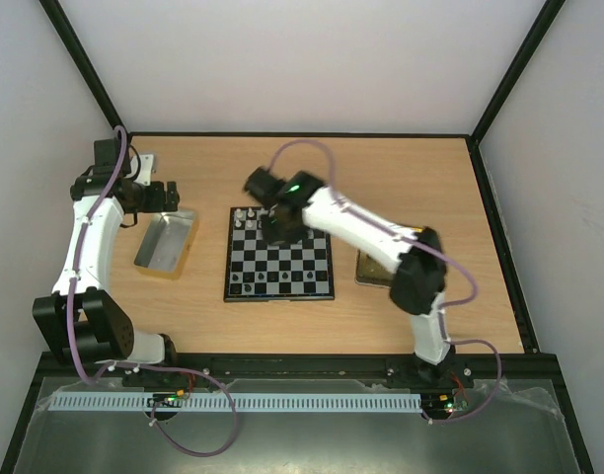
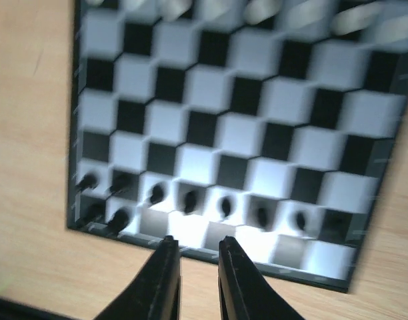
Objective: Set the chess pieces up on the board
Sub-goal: Pick up the chess piece from the storage box.
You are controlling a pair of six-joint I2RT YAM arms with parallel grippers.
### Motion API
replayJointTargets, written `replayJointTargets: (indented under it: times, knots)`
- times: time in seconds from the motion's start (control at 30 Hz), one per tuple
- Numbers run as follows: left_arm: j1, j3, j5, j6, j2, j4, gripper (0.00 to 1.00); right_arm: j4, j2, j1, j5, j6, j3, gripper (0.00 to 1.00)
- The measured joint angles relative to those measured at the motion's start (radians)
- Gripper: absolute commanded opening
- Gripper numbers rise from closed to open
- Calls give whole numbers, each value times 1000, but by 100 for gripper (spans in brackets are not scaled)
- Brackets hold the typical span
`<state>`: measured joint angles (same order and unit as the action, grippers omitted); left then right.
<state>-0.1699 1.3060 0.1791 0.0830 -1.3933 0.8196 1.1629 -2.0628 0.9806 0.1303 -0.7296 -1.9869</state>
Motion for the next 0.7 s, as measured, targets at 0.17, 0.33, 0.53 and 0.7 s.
replayJointTargets:
  times: [0.17, 0.33, 0.53, 0.7]
  knots:
    - [57, 2, -14, 7, -5, 7, 100, -25, 239, -240, -33, 2, 185, 16]
    - [106, 21, -24, 17, -33, 21, 100, -60, 351, -441, -51, 19, 373, 19]
    - [132, 50, -42, 27, -76, 38, 100, -123, 351, -542, -46, 42, 522, 20]
    - [144, 69, -53, 37, -92, 48, 100, -177, 348, -591, -39, 57, 590, 21]
